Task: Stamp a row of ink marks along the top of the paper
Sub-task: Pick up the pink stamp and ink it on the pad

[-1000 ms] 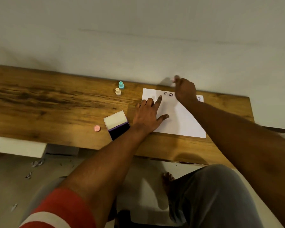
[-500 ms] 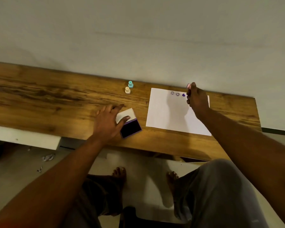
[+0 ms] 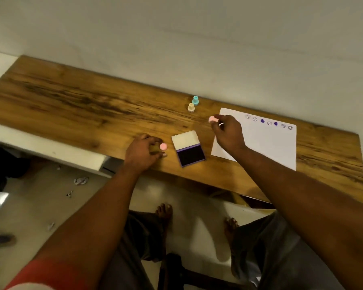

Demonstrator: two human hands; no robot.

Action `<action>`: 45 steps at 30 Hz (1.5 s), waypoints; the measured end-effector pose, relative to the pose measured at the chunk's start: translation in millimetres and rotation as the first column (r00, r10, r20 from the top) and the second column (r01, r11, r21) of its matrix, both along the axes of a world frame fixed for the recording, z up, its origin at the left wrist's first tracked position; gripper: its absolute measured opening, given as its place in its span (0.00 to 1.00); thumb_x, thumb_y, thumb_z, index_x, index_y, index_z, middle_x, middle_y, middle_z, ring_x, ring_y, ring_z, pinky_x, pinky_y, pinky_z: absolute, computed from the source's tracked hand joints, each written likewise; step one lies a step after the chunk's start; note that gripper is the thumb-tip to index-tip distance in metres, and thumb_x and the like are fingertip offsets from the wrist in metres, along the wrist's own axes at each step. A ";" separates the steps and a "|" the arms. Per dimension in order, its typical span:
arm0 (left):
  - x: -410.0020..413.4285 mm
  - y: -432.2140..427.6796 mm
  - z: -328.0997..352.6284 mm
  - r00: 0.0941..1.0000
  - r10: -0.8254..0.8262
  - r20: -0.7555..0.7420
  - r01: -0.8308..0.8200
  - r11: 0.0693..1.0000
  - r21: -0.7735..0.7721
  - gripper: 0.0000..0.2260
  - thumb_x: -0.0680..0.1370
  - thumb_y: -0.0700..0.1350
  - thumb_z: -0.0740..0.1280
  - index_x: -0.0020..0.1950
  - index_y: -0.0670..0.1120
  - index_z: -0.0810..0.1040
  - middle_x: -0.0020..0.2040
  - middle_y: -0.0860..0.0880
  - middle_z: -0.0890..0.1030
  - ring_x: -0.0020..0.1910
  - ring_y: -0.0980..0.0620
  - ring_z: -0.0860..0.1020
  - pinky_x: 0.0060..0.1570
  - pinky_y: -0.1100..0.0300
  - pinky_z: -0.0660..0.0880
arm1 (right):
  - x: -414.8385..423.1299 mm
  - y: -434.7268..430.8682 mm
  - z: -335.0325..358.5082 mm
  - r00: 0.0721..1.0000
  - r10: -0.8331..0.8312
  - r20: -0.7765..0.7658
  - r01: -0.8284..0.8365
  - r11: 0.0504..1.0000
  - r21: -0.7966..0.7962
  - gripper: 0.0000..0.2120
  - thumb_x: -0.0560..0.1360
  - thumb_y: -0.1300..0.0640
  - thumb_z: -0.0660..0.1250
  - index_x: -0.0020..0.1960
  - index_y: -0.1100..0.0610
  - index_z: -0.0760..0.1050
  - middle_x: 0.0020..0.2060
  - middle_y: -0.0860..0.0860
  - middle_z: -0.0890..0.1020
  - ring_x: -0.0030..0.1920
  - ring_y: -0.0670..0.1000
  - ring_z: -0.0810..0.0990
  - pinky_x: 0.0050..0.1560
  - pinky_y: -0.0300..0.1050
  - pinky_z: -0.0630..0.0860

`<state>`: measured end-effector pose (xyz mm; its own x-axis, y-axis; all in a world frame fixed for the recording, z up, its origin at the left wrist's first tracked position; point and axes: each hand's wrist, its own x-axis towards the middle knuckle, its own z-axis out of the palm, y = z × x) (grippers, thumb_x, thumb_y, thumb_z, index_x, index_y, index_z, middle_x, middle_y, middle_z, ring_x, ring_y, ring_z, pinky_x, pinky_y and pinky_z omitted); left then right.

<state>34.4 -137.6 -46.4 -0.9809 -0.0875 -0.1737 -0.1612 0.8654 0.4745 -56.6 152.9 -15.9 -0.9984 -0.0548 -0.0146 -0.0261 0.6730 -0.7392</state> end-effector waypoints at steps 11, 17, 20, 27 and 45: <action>-15.2 2.4 -9.9 0.995 -0.038 -0.088 0.044 0.997 0.066 0.14 0.72 0.56 0.80 0.55 0.54 0.87 0.51 0.54 0.82 0.48 0.52 0.81 0.41 0.60 0.67 | 28.4 -92.5 -8.7 0.874 0.484 -0.036 -0.457 0.845 0.277 0.12 0.78 0.45 0.68 0.59 0.45 0.83 0.50 0.41 0.85 0.46 0.43 0.80 0.42 0.38 0.74; -20.0 -2.2 -11.0 0.999 -0.022 -0.048 0.029 0.988 0.152 0.18 0.69 0.54 0.83 0.57 0.54 0.87 0.51 0.54 0.86 0.49 0.54 0.82 0.44 0.62 0.71 | 29.7 -104.3 -14.7 0.857 0.513 -0.054 -0.464 0.813 0.350 0.14 0.77 0.41 0.68 0.58 0.45 0.83 0.48 0.41 0.85 0.46 0.43 0.80 0.42 0.40 0.75; -19.6 -3.8 -11.3 1.000 0.000 -0.020 0.004 0.984 0.175 0.20 0.68 0.54 0.83 0.58 0.54 0.85 0.48 0.57 0.85 0.47 0.57 0.82 0.47 0.60 0.76 | 30.5 -107.2 -19.0 0.846 0.532 -0.043 -0.471 0.782 0.408 0.14 0.77 0.39 0.67 0.58 0.43 0.83 0.48 0.42 0.85 0.47 0.44 0.80 0.45 0.43 0.77; -18.5 -7.2 -7.4 0.993 -0.059 -0.103 0.076 0.982 0.172 0.39 0.67 0.54 0.84 0.75 0.55 0.72 0.43 0.58 0.81 0.45 0.57 0.81 0.46 0.56 0.78 | 28.8 -113.7 -16.0 0.794 0.608 -0.027 -0.499 0.676 0.543 0.13 0.79 0.41 0.63 0.58 0.43 0.82 0.46 0.44 0.85 0.47 0.48 0.81 0.49 0.47 0.77; -27.7 -8.9 -9.1 0.995 -0.069 -0.069 0.076 0.992 0.103 0.41 0.66 0.54 0.85 0.76 0.51 0.72 0.61 0.48 0.84 0.61 0.46 0.81 0.56 0.54 0.77 | 19.0 -145.2 5.4 0.551 0.820 0.156 -0.451 0.135 0.882 0.14 0.80 0.48 0.66 0.61 0.53 0.78 0.56 0.53 0.82 0.57 0.56 0.80 0.62 0.55 0.71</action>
<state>6.6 -146.5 -55.5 -0.9935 0.0001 -0.1138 -0.0653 0.8184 0.5710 -37.5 7.7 -10.4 -0.5355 -0.8179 -0.2103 -0.8370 0.4808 0.2614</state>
